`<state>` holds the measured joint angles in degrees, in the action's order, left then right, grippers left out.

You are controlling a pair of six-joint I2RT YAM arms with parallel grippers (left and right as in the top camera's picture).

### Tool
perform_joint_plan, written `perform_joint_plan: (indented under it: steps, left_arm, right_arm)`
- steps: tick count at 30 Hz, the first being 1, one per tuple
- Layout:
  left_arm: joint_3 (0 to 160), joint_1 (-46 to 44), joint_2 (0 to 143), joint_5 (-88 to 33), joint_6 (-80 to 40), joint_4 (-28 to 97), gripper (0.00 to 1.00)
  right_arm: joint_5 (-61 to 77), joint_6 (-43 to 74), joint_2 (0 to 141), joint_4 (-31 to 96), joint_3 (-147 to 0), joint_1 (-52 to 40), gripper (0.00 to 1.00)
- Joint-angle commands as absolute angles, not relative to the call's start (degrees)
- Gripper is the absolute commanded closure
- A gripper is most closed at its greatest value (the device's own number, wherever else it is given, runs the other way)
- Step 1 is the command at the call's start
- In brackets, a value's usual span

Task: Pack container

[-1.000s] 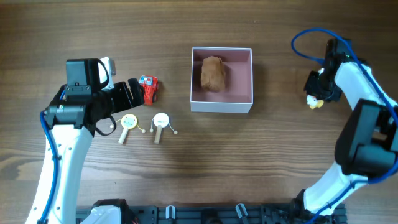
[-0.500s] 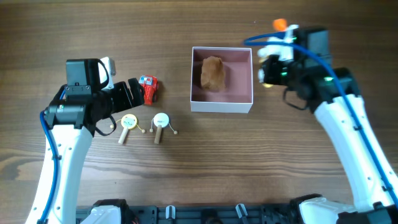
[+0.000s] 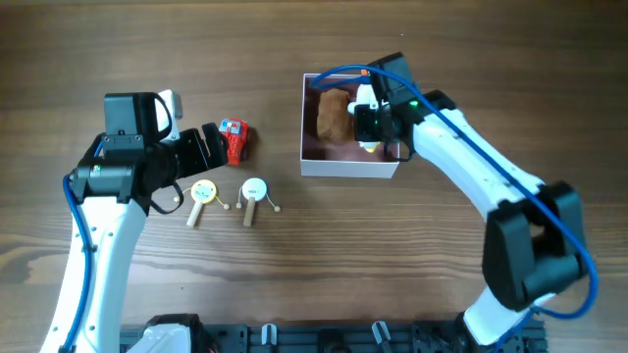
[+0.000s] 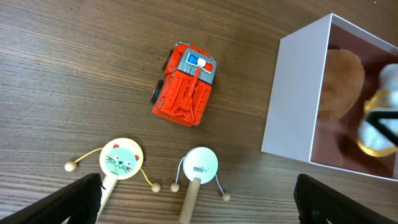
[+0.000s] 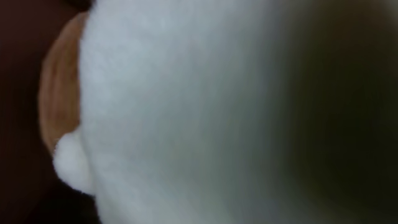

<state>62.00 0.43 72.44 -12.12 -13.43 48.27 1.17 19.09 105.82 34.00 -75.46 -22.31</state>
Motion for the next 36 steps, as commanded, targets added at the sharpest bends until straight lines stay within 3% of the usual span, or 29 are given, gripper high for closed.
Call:
perform_joint_plan:
  steps: [1, 2, 4, 7, 15, 22, 29, 36]
  left_arm:
    - [63.1, 0.1, 72.4, -13.0, -14.0, 48.3, 0.00]
    - [63.1, 0.1, 72.4, -13.0, -13.9, 48.3, 0.00]
    - [63.1, 0.1, 72.4, -13.0, -14.0, 48.3, 0.00]
    - [63.1, 0.1, 72.4, -13.0, -14.0, 48.3, 0.00]
    - [63.1, 0.1, 72.4, -13.0, -14.0, 48.3, 0.00]
    - [63.1, 0.1, 72.4, -13.0, -13.9, 48.3, 0.00]
    - [63.1, 0.1, 72.4, -13.1, -14.2, 47.7, 0.00]
    - [63.1, 0.1, 72.7, -15.4, -16.9, 42.3, 0.00]
  right_arm:
    - [-1.7, 18.8, 106.9, 32.3, -75.6, -22.2, 0.57]
    - [-1.7, 17.6, 106.9, 31.9, -75.7, -22.2, 0.49]
    - [-1.7, 14.7, 106.6, 31.4, -76.4, -22.2, 0.20]
    - [-1.6, 12.2, 104.8, 31.5, -78.1, -22.2, 0.06]
    - [-5.3, 11.8, 92.5, 32.3, -79.5, -21.2, 0.00]
    - [-7.1, 12.2, 81.0, 39.1, -79.5, -7.6, 0.01]
    - [3.0, 17.8, 83.4, 45.2, -78.1, 9.3, 0.00]
    - [3.5, 18.0, 93.5, 47.4, -75.4, 14.7, 0.01]
